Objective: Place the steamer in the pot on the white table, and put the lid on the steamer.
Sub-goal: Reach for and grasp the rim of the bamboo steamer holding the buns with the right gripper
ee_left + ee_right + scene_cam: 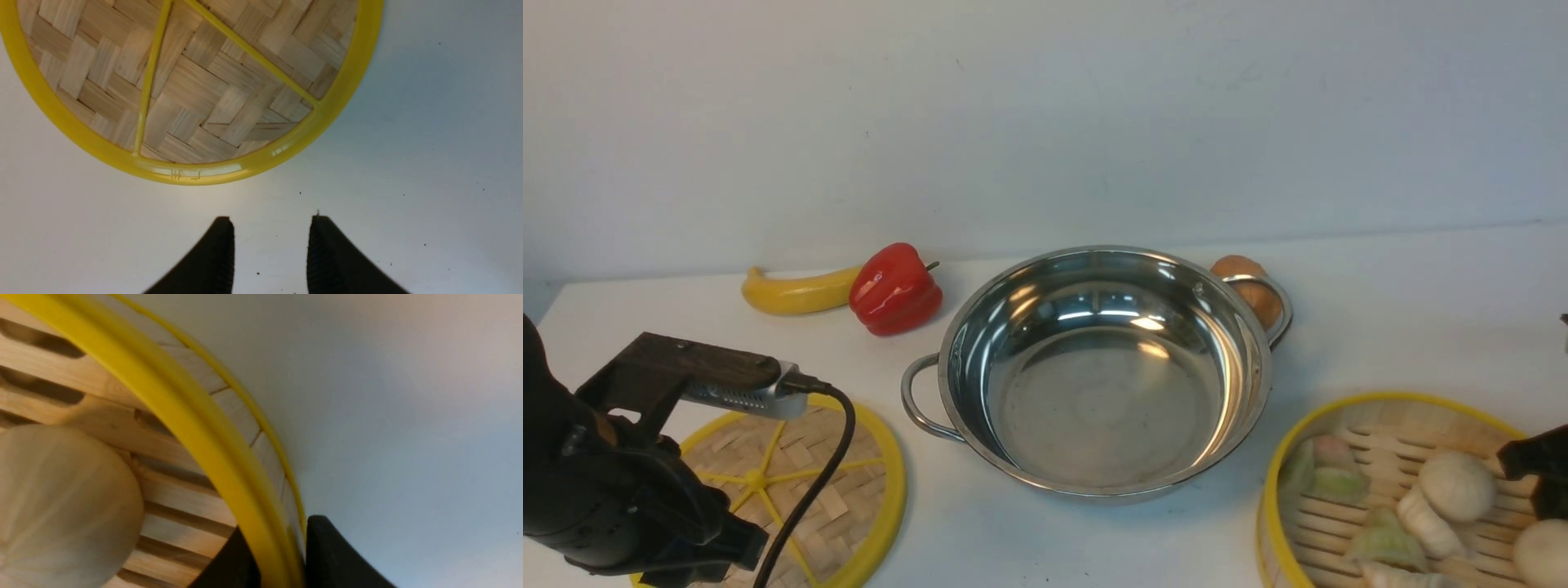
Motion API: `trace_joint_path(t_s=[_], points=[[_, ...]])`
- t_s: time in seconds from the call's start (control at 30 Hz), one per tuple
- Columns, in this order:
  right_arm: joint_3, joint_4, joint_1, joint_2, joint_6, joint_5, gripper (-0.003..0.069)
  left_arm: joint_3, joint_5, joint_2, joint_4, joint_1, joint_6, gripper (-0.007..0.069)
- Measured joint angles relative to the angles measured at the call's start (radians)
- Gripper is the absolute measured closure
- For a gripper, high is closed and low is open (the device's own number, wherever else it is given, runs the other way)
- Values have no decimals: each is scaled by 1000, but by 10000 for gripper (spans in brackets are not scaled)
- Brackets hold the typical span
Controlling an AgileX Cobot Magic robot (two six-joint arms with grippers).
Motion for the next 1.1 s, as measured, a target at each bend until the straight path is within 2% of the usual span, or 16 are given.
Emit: trace_joint_path(t_s=[0.17, 0.53, 0.87, 0.97, 1.1], points=[[0, -14, 0, 0, 6, 22, 481, 0, -1, 0, 0, 0, 0, 384], [-13, -150, 1, 0, 149, 64, 481, 0, -1, 0, 0, 0, 0, 384], [-46, -151, 1, 0, 152, 102, 482, 0, -1, 0, 0, 0, 0, 384], [-48, -150, 1, 0, 152, 103, 512, 0, -1, 0, 0, 0, 0, 384], [-50, -165, 1, 0, 141, 114, 597, 0, -1, 0, 0, 0, 0, 384]])
